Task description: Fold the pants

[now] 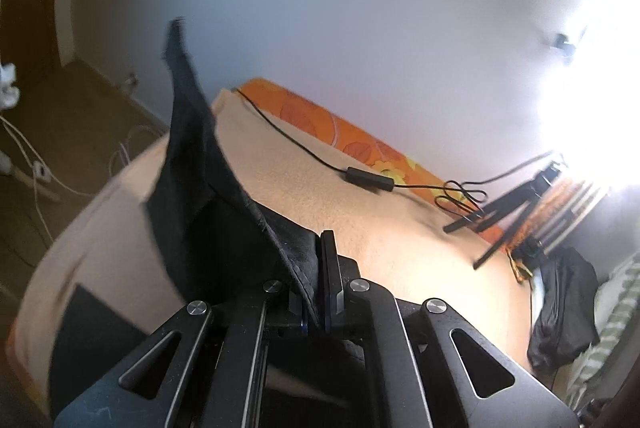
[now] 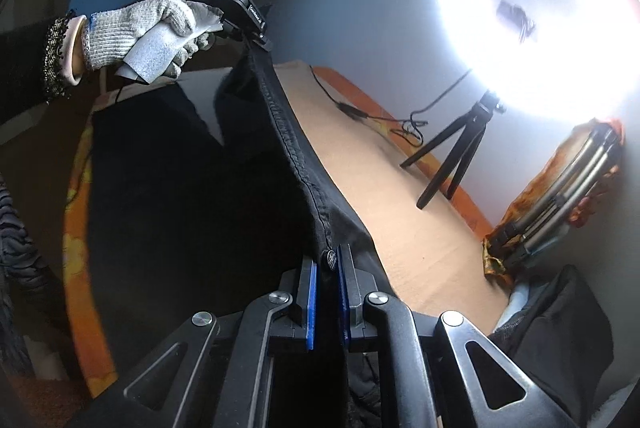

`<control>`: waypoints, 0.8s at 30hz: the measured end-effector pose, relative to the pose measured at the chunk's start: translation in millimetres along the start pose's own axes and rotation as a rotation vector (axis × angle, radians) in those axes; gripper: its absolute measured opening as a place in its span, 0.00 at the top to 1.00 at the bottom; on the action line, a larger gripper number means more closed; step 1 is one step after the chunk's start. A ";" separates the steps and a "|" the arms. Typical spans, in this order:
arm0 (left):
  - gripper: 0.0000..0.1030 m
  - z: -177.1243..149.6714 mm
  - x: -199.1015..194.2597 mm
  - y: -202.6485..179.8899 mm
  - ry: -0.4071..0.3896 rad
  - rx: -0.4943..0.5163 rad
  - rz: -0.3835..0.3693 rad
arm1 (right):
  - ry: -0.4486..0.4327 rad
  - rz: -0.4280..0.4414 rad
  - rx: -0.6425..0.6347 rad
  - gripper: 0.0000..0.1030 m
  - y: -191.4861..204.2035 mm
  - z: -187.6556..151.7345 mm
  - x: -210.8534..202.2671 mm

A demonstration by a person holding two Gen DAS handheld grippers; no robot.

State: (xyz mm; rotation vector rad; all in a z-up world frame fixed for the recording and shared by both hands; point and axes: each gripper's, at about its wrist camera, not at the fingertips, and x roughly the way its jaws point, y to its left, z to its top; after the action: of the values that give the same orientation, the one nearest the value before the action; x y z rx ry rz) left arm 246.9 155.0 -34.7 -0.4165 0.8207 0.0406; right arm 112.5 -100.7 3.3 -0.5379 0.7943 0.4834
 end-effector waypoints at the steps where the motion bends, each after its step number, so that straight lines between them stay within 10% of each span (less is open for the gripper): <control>1: 0.97 -4.2 -8.5 1.9 -0.011 0.005 -0.001 | -0.002 0.004 -0.012 0.94 6.8 -1.6 -7.5; 11: 0.97 -92.6 -76.9 52.4 -0.048 -0.024 0.008 | 0.034 0.080 -0.045 0.94 68.6 -41.9 -44.0; 24: 0.88 -170.9 -68.1 101.4 0.021 -0.170 -0.040 | 0.160 0.100 -0.081 0.94 109.5 -93.2 -25.3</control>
State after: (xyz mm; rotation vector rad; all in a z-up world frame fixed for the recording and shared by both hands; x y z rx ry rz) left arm 60.7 192.4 -124.3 -0.5941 0.8323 0.0689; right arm -17.1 -79.5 -60.6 -0.6196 0.9613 0.5720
